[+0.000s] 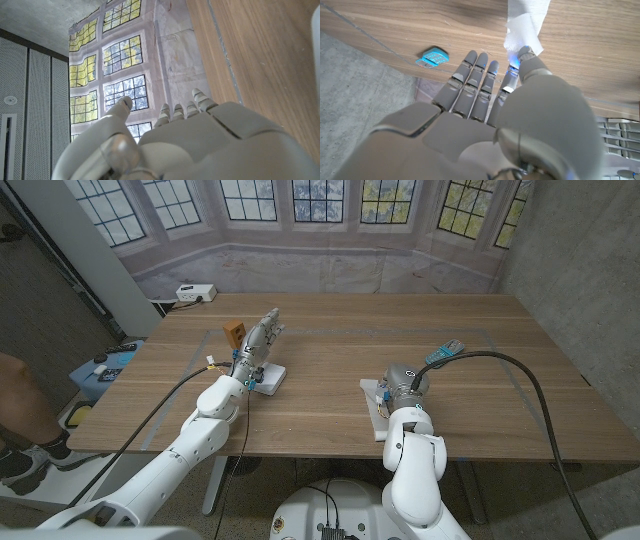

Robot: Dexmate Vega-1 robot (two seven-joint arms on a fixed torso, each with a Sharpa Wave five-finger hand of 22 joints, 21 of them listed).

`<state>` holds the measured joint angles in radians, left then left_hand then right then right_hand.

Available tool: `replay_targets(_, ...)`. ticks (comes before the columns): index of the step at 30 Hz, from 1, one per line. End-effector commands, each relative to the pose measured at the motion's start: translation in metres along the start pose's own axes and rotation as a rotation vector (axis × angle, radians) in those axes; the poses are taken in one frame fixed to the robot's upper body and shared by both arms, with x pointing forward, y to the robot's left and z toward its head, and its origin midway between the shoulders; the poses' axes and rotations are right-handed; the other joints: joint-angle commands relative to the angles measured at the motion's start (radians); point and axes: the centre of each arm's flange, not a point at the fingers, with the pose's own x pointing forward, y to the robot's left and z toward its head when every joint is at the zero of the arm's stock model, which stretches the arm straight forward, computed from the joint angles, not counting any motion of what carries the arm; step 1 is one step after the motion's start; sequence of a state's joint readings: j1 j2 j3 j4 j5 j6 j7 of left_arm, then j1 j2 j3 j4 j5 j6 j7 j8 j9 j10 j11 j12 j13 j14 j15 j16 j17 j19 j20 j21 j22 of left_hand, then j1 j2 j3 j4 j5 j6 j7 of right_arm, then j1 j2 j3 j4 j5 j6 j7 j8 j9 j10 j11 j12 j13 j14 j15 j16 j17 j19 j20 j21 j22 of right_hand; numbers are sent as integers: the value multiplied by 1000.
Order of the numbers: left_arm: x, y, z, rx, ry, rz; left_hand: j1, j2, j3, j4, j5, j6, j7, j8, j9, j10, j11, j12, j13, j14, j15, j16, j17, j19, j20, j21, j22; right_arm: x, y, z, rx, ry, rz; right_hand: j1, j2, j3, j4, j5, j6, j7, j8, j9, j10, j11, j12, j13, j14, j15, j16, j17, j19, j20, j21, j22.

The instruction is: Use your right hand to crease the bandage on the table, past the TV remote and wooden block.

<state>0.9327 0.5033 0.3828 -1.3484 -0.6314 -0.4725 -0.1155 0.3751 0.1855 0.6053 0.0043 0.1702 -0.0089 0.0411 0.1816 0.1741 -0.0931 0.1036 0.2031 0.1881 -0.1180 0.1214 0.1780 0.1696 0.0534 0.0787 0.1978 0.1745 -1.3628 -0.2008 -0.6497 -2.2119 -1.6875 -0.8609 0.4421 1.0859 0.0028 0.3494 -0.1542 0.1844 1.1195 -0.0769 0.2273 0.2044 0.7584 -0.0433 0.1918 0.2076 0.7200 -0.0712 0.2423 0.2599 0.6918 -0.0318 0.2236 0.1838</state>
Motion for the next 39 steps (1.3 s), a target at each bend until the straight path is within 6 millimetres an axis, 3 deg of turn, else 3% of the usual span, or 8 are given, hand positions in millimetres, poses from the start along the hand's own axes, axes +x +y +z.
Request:
replay_targets(1,-5,3,1,0,-6,10,10,0,-4,0,6,8,3,3,6,-4,7,4,2,-4,5,2,2,-5,6,1,2,-9,-6,9,27,-49,44,-13,-1,3,6,-5,-15,1,-7,2,-11,3,-4,2,-9,-64,-3,3,-2,9,-2,2)
replay_targets(12,-8,5,0,-1,-8,10,11,0,-4,0,6,8,3,3,6,-5,7,4,2,-3,6,3,2,-5,5,1,2,-15,-7,13,58,-74,78,-18,3,-2,5,-6,-58,4,-22,4,-39,13,-9,2,-23,-55,-3,8,-10,16,-5,2)
replay_targets(22,-13,8,1,2,-7,17,12,1,-4,0,6,10,2,4,6,-5,8,4,2,-3,6,3,2,-5,5,1,2,-14,-3,15,80,-85,126,-46,0,-16,12,-7,-162,16,-50,3,-80,28,-10,4,-55,-27,-8,11,-37,35,-13,2)
replay_targets(39,-17,9,2,5,-6,17,14,1,-3,-1,7,15,2,5,6,-4,8,4,2,-3,5,2,1,-5,6,1,2,-19,-8,14,126,-113,198,-66,-9,-15,12,0,-218,13,-50,2,-125,49,-11,4,-94,-8,-28,2,-67,50,-21,1)
